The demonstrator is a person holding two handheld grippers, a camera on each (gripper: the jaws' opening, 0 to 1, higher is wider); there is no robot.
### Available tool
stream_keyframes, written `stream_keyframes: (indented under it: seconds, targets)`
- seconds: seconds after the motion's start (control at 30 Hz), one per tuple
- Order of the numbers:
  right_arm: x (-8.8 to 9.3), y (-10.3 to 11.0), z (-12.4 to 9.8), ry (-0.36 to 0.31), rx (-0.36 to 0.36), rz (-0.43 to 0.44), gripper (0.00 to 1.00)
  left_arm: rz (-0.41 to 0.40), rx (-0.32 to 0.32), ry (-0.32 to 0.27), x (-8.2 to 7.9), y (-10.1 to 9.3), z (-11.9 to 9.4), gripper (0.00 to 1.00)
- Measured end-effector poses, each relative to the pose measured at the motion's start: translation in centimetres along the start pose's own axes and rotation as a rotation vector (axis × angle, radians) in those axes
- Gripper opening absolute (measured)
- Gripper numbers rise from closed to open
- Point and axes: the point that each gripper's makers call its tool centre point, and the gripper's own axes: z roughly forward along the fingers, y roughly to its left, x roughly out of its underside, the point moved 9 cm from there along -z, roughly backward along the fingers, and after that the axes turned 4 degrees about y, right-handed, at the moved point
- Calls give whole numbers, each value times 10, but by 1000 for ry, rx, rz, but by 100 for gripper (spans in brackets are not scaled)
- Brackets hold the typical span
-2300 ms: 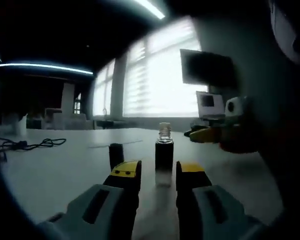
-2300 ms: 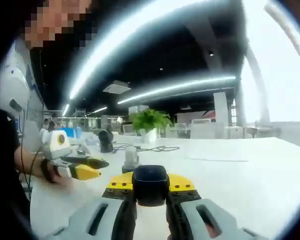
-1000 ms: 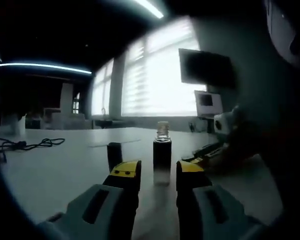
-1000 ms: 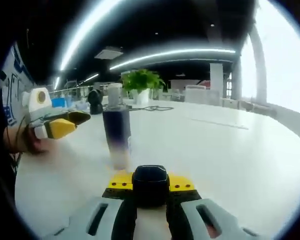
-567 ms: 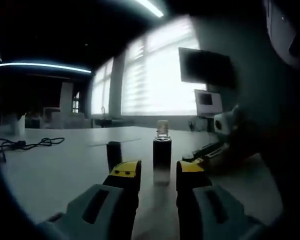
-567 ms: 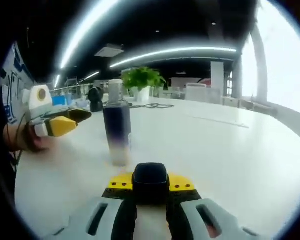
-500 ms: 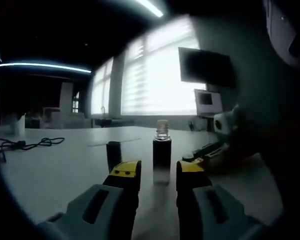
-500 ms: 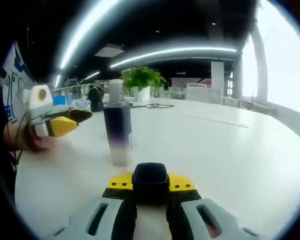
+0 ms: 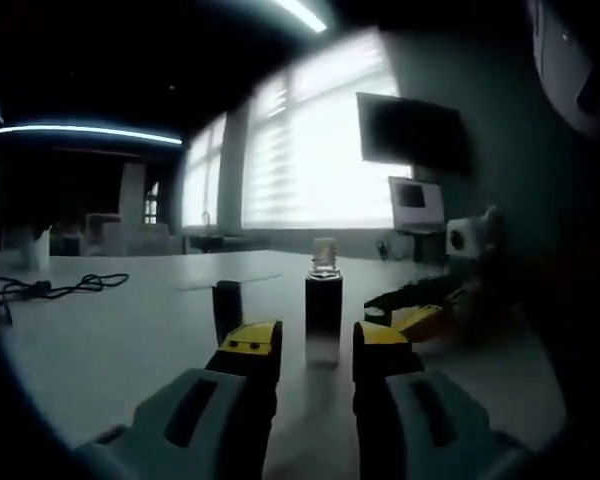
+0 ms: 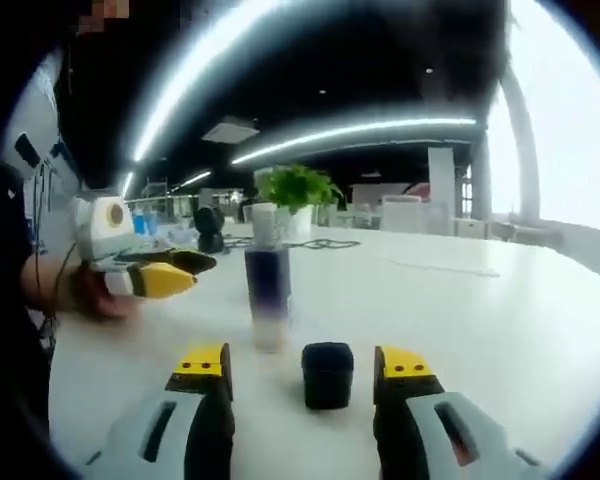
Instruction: Pick up cosmetic bottle twist off cap place on table pick up cap screw tight cap place on table
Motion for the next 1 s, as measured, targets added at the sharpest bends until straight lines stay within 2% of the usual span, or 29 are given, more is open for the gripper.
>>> stream_keyframes:
  seconds: [0.23,0.33,0.6,0.67,0.73,0.83,0.9,0.93,1.0]
  targets:
    - [0,5,-8,-16,27,-19,47,-9,19,-13,-1,0,-1,22]
    - [-1,2,-10,-35,28,14,47,-12,18,-12,-1,0,-2,22]
    - [1,7,-18,-39,25,12,46,22,-5,-11,-2,-1,-5,22]
    - [2,7,-18,-34,30,4,46,30,-23,-20,-2,0,-9,24]
    - [2,7,-17,-28,30,3,45,25,-7,-32,-3,0,-11,27]
    - [2,7,-16,-30,33,7,45,37,-10,-37,-3,0,-10,27]
    - [1,7,-16,-33,35,15,45,17,22,-22,-2,-2,-8,28]
    - [1,7,-16,-35,34,17,45,2,-13,-9,-1,0,-9,31]
    - [1,8,-16,-31,35,14,45,15,0,-19,-2,0,-10,33]
